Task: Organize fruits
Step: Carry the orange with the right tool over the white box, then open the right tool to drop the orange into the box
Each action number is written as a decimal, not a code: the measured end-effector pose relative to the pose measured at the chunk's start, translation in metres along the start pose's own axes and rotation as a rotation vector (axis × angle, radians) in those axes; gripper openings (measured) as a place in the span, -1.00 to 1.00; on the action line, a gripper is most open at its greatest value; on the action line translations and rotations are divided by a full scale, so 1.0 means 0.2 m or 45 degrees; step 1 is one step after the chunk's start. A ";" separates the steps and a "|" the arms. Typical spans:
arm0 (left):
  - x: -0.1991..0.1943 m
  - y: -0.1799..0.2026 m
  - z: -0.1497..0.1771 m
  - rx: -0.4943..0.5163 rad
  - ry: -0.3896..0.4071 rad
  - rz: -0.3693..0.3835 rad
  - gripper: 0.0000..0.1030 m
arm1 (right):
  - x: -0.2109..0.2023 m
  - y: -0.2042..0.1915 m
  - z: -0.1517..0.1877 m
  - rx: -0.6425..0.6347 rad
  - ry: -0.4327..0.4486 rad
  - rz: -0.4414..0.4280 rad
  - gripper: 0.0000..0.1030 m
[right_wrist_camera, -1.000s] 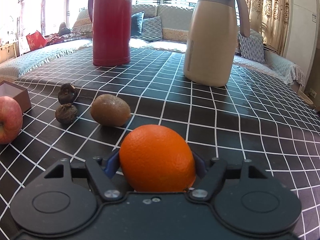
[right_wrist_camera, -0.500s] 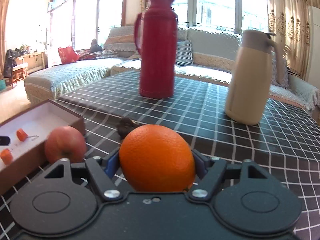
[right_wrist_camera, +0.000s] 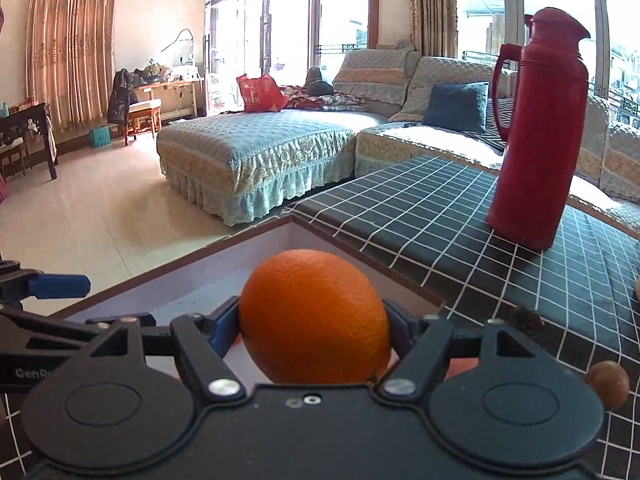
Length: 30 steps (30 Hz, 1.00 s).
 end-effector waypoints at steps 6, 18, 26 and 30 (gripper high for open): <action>0.04 -0.11 -0.01 -0.049 -0.011 -0.005 0.53 | 0.16 -0.08 0.00 -0.021 -0.077 0.022 0.42; 0.06 -0.09 -0.01 -0.050 -0.013 0.003 0.53 | 0.12 -0.12 0.02 -0.011 -0.025 0.059 0.71; 0.04 -0.04 0.00 -0.033 -0.013 0.016 0.53 | -0.20 -0.04 -0.04 0.012 0.153 0.044 0.72; 0.04 0.00 0.00 -0.024 -0.012 0.031 0.53 | -0.45 0.07 0.03 0.042 0.248 0.066 0.81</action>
Point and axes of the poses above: each gripper's, at about its wrist camera, not at the fingertips, and x roughly the way its jaws point, y to its right, z to its underside, the point moved 2 cm from there along x, roughly the way its jaws point, and after that the axes turned 6 degrees about -y, right-handed, at the moved point
